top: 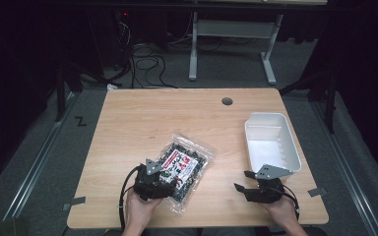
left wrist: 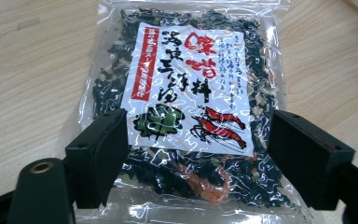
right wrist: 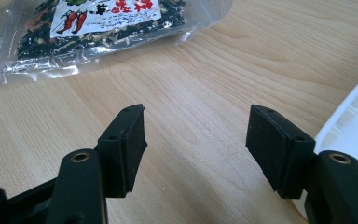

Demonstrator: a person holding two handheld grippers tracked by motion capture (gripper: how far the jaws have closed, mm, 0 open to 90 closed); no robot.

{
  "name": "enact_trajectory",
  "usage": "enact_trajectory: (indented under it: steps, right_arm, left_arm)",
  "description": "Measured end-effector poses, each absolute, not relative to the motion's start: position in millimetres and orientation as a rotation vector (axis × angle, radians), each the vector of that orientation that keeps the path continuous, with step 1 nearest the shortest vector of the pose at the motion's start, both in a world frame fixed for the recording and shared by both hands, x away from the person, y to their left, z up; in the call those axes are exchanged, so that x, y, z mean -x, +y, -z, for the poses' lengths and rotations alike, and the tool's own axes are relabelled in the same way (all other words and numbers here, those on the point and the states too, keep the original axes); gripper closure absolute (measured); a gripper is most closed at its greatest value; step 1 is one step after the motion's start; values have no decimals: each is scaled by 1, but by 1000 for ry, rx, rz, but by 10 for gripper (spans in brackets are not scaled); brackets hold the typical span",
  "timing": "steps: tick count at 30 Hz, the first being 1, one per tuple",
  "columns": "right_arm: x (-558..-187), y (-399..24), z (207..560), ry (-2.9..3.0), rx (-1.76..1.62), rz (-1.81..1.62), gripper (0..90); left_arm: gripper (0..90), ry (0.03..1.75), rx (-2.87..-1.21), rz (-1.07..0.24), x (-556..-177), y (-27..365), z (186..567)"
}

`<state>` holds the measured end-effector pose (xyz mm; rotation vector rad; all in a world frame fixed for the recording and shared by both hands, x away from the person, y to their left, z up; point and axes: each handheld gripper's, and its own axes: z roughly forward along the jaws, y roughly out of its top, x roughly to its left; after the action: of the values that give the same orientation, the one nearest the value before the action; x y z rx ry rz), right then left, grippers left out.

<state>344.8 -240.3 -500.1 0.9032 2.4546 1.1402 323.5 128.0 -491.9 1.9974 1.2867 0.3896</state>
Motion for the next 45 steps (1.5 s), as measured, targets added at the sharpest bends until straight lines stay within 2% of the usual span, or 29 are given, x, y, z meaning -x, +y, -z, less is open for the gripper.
enact_trajectory:
  steps: [26, 45]
  right_arm:
    - [-344, -238, 501, 2451, -867, -1105, 372]
    - [-343, -236, 503, 2464, -866, -1092, 370]
  left_arm:
    - [181, 1441, -1998, -410, -360, 146, 492]
    - [183, 1505, -2076, -379, -382, 142, 513]
